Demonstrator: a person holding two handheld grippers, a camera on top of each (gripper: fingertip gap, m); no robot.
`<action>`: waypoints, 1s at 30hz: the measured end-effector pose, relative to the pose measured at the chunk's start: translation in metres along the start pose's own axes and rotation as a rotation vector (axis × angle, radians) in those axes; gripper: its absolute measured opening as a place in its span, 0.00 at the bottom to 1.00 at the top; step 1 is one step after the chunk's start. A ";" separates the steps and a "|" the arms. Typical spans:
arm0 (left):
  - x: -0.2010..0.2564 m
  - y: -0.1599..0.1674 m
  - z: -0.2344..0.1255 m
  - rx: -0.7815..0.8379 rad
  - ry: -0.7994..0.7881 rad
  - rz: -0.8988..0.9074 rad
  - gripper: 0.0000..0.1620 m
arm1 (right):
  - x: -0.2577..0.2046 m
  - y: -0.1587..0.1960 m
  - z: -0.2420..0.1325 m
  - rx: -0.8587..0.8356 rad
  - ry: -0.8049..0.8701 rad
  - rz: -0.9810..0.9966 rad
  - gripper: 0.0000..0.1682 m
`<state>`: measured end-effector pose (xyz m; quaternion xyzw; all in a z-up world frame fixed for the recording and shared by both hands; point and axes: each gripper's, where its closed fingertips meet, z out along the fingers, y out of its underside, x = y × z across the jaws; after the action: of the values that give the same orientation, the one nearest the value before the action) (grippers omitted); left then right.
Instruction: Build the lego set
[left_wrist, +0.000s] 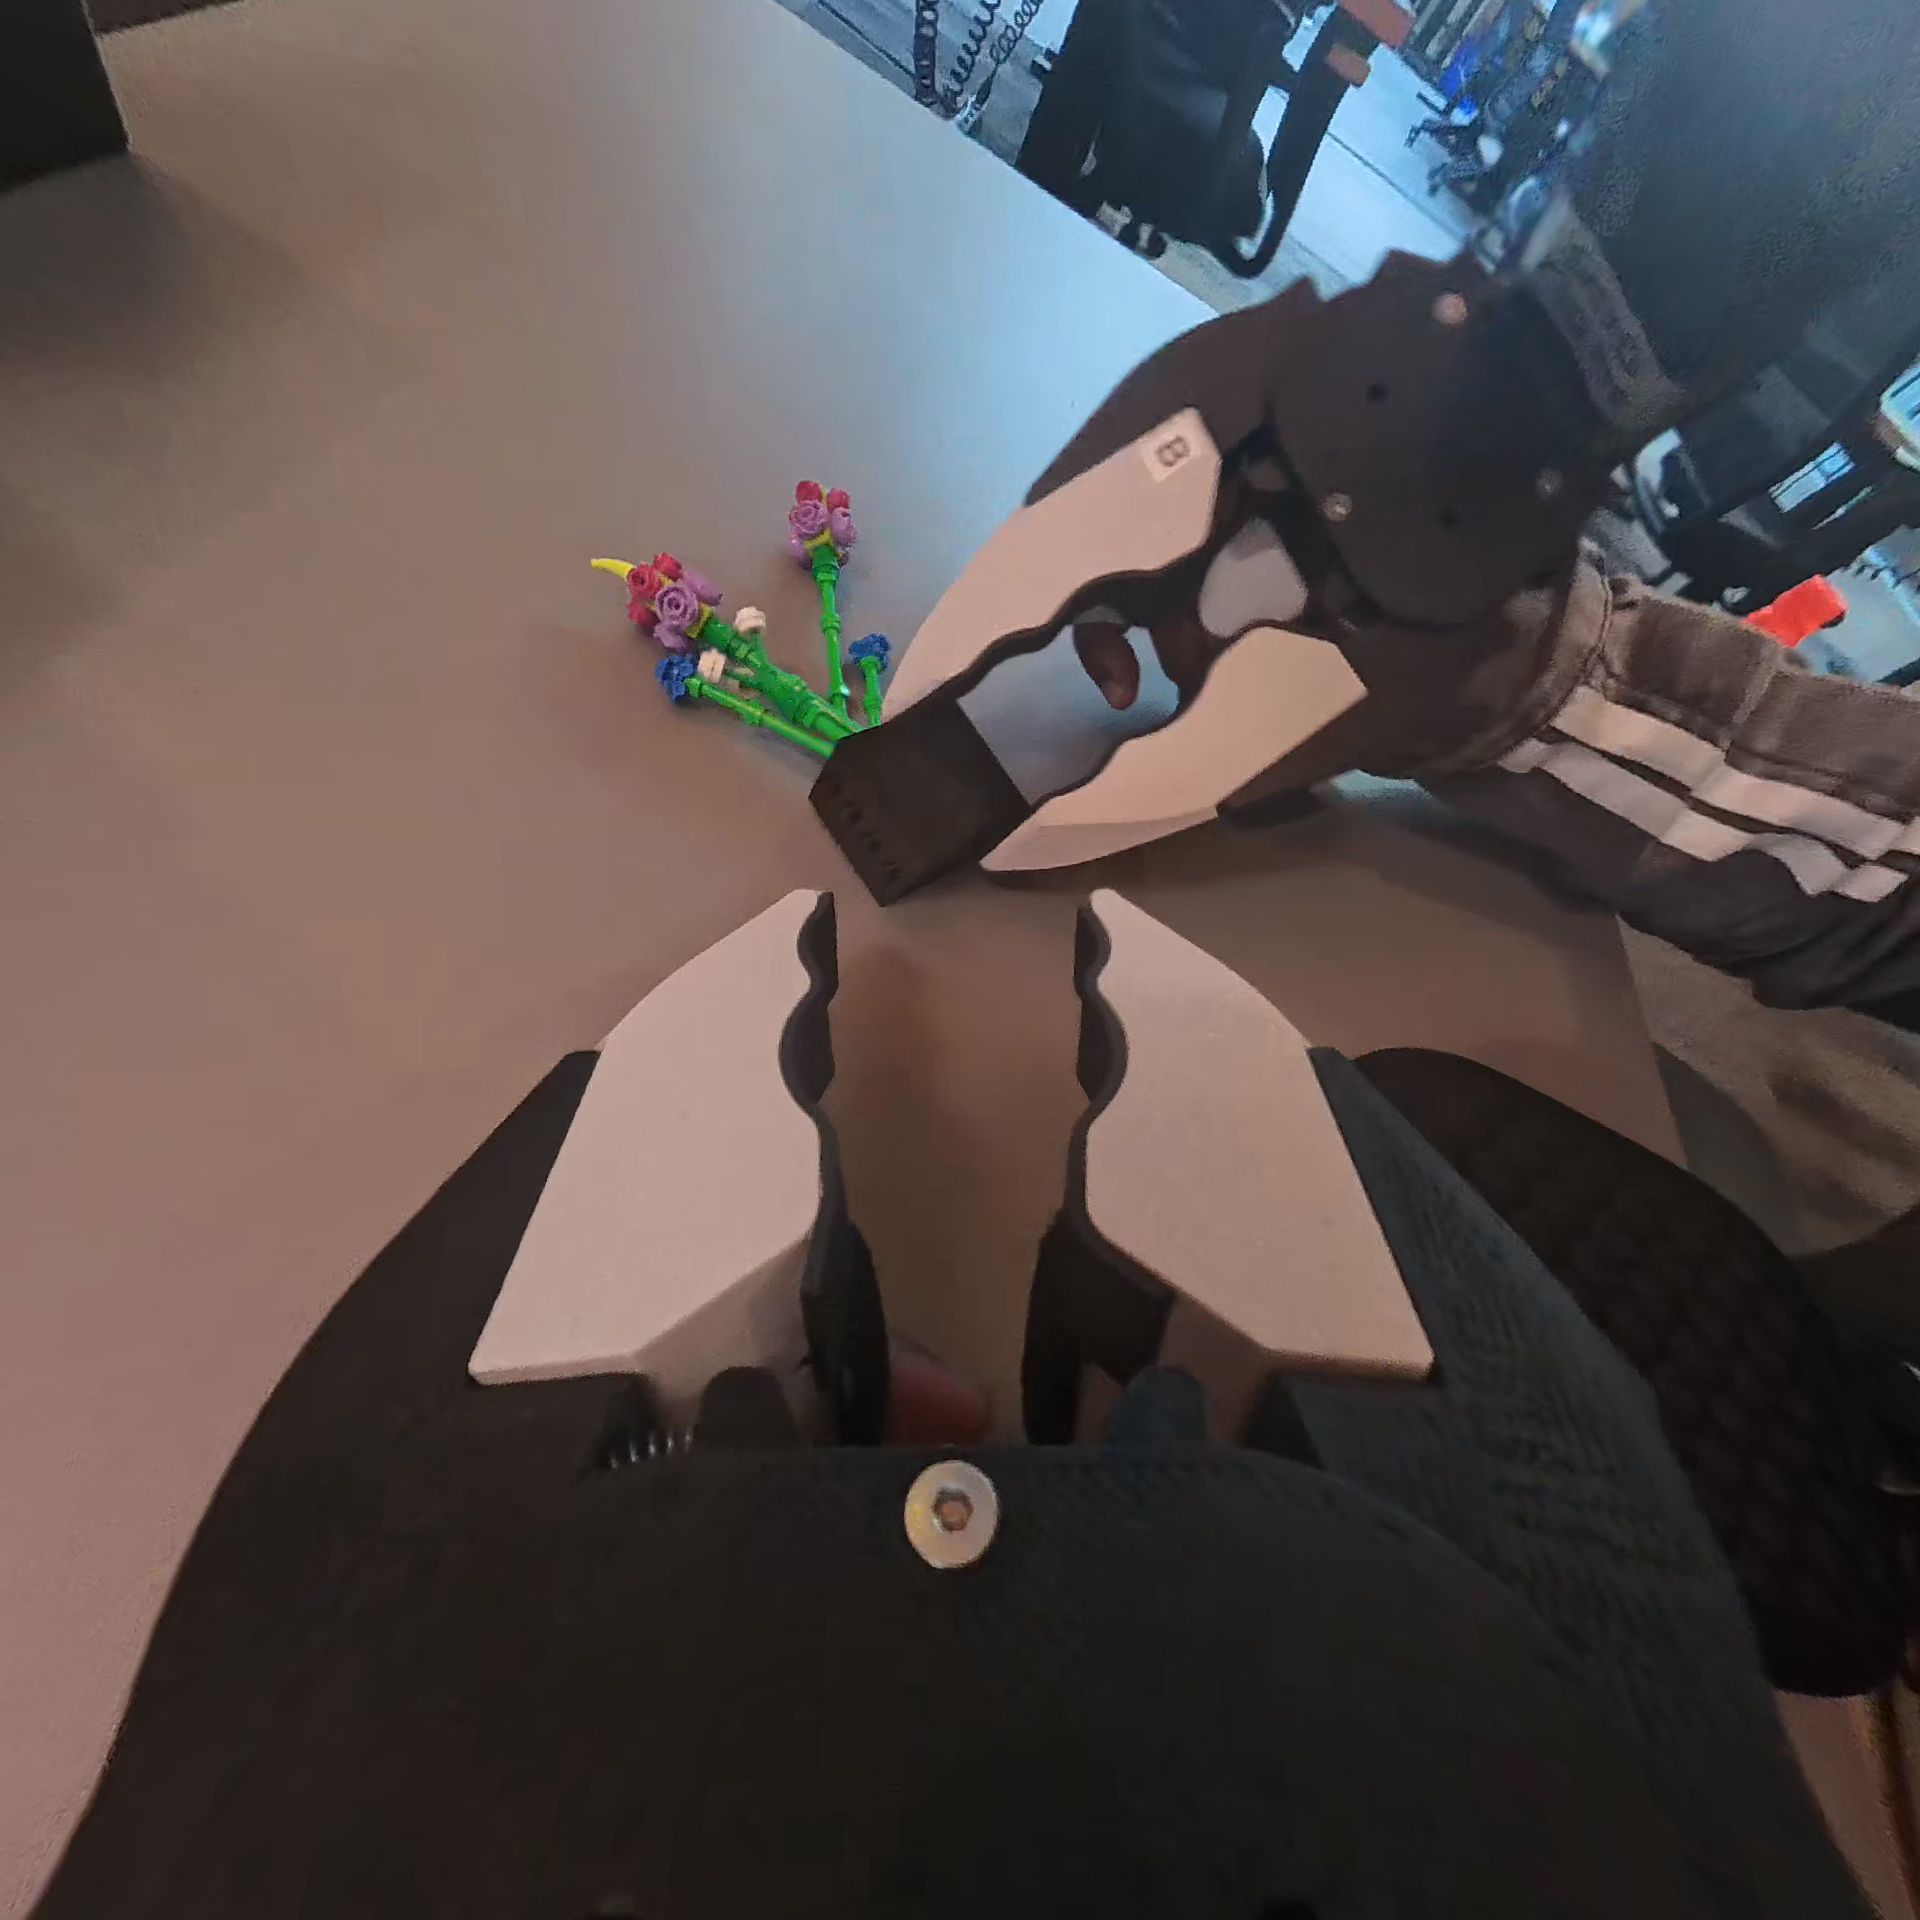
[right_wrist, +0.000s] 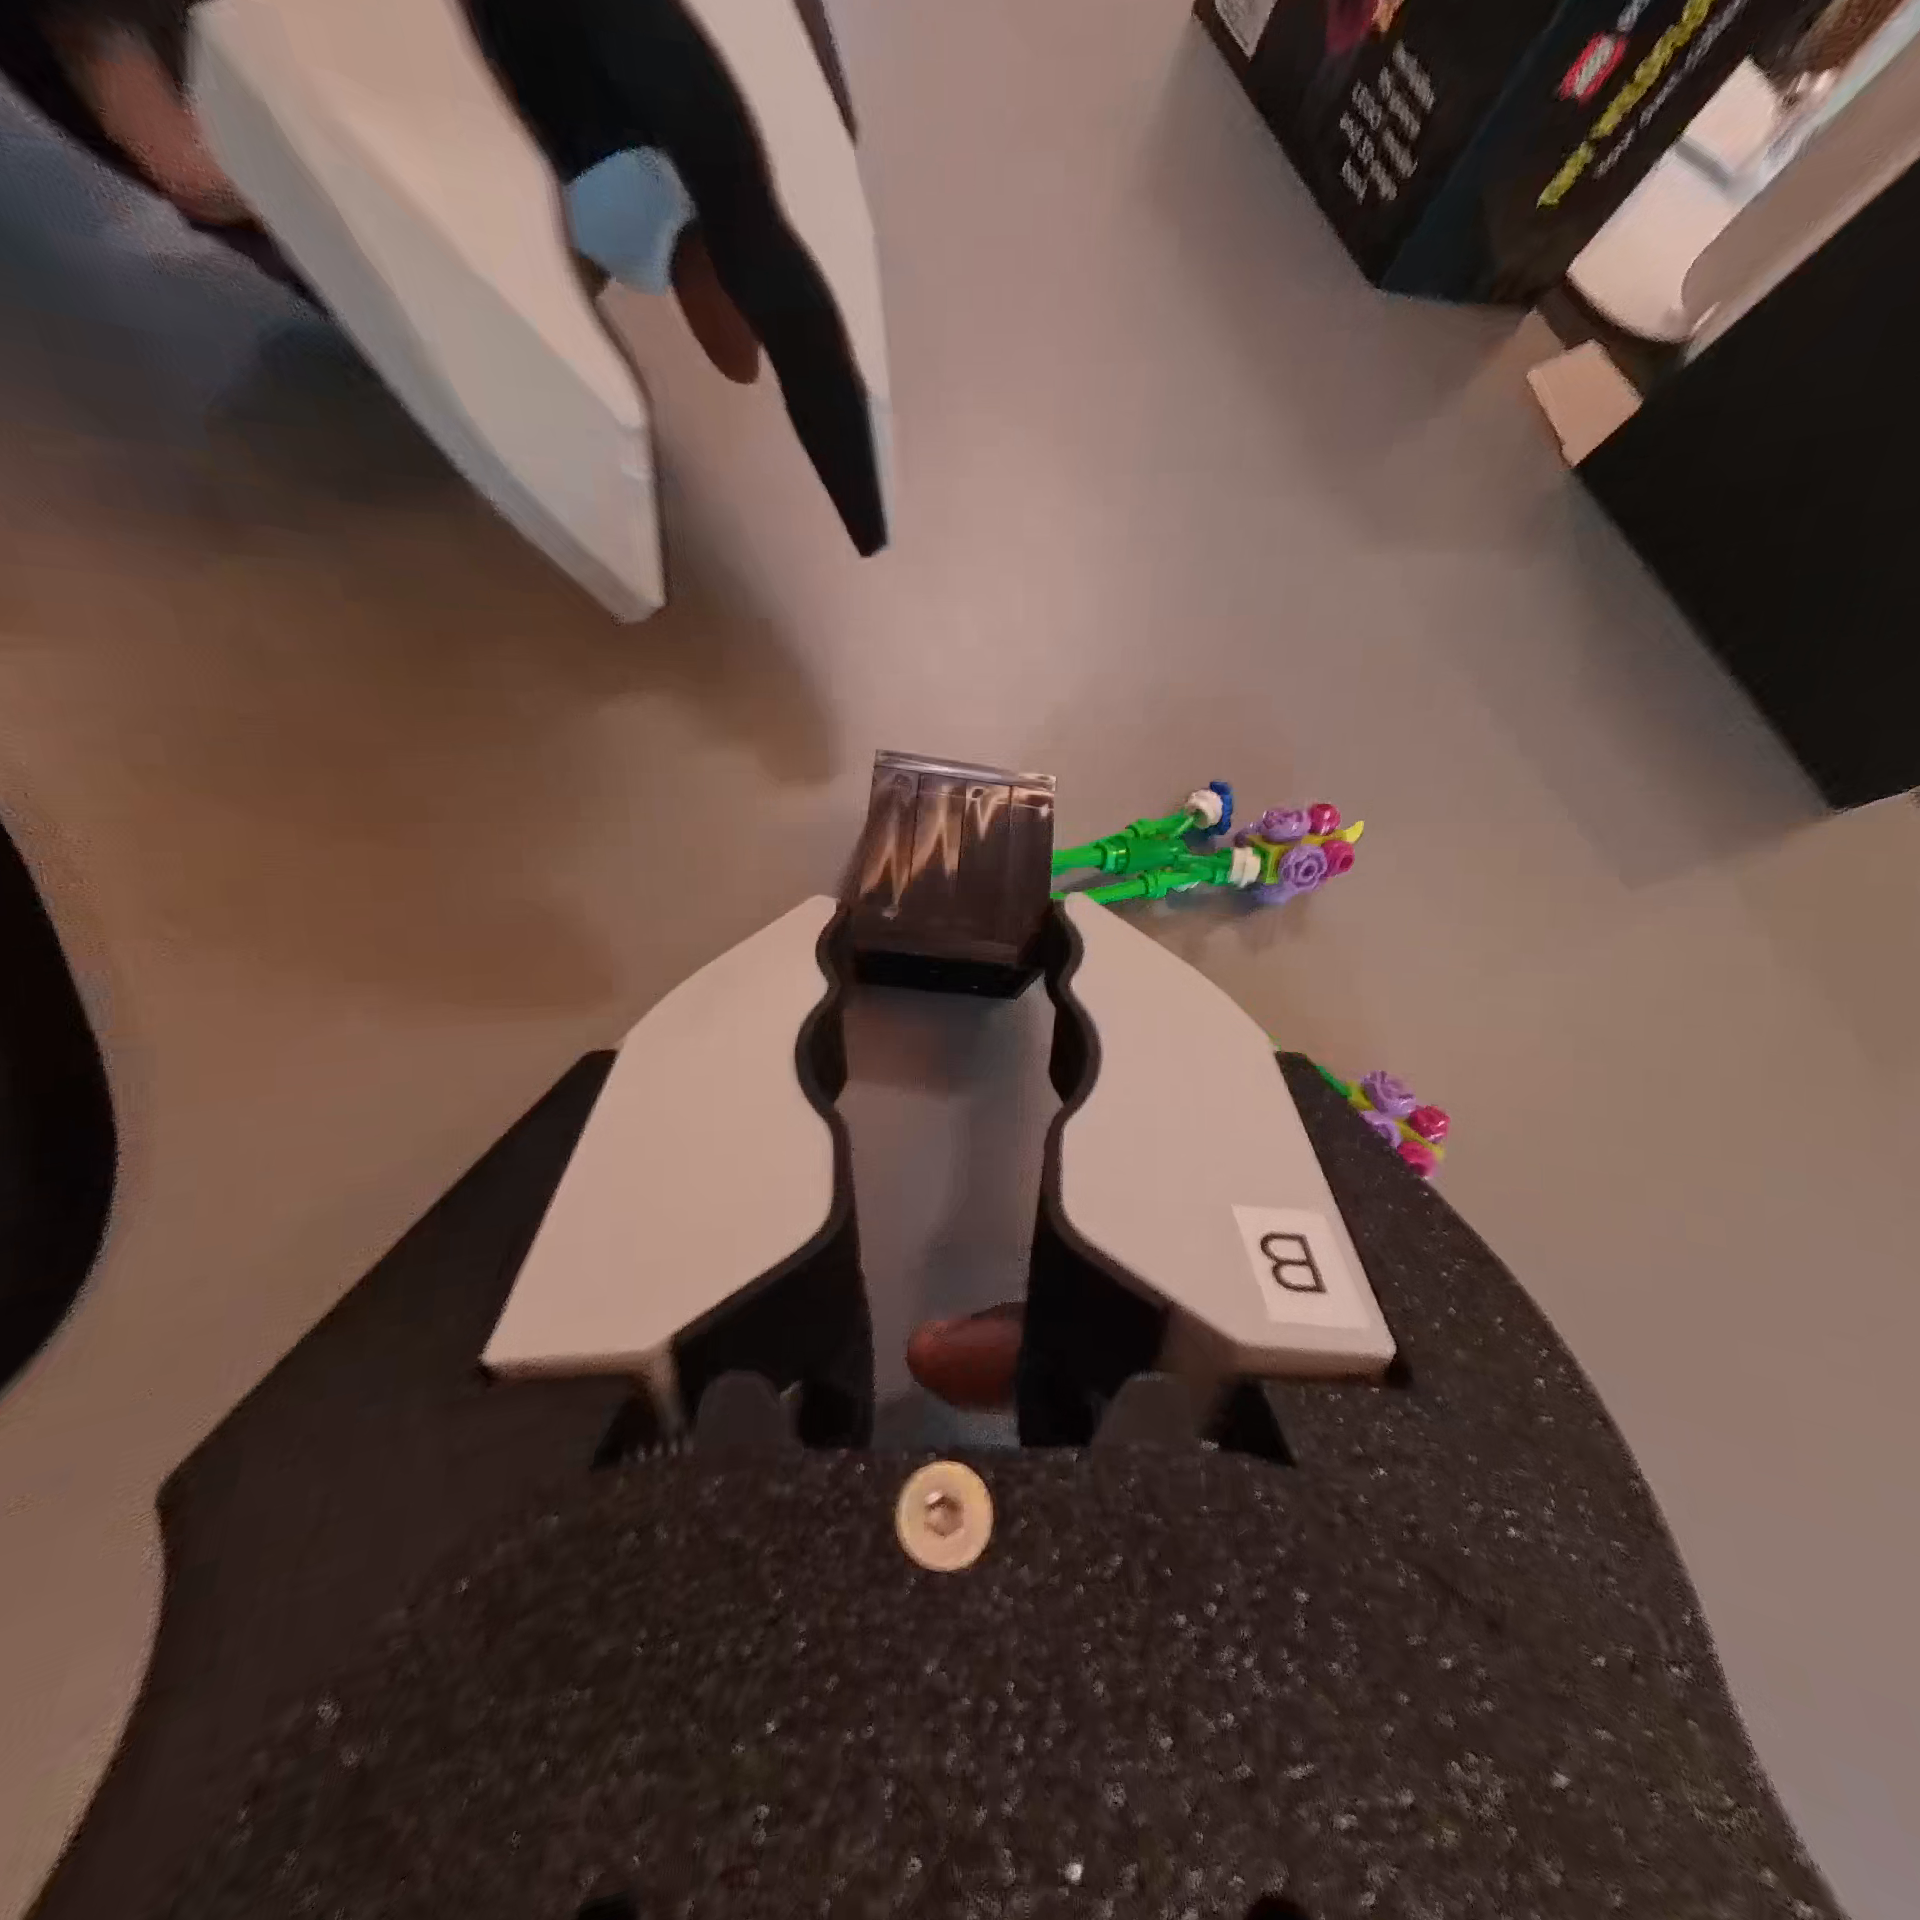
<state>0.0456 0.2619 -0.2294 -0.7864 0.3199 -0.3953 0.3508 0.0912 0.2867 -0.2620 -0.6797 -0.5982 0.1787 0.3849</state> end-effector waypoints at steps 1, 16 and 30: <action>-0.002 0.001 0.000 0.003 0.005 -0.021 0.26 | 0.000 -0.001 -0.001 0.004 0.030 -0.052 0.21; 0.008 0.018 0.010 -0.107 0.161 -0.083 0.27 | -0.032 -0.040 -0.014 0.175 0.401 -0.702 0.21; 0.010 0.043 -0.005 -0.196 0.046 0.244 0.17 | -0.061 -0.037 -0.024 0.339 0.086 -0.424 0.28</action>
<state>0.0365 0.2289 -0.2575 -0.7630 0.4579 -0.3346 0.3102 0.0695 0.2210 -0.2323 -0.4722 -0.6717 0.1630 0.5470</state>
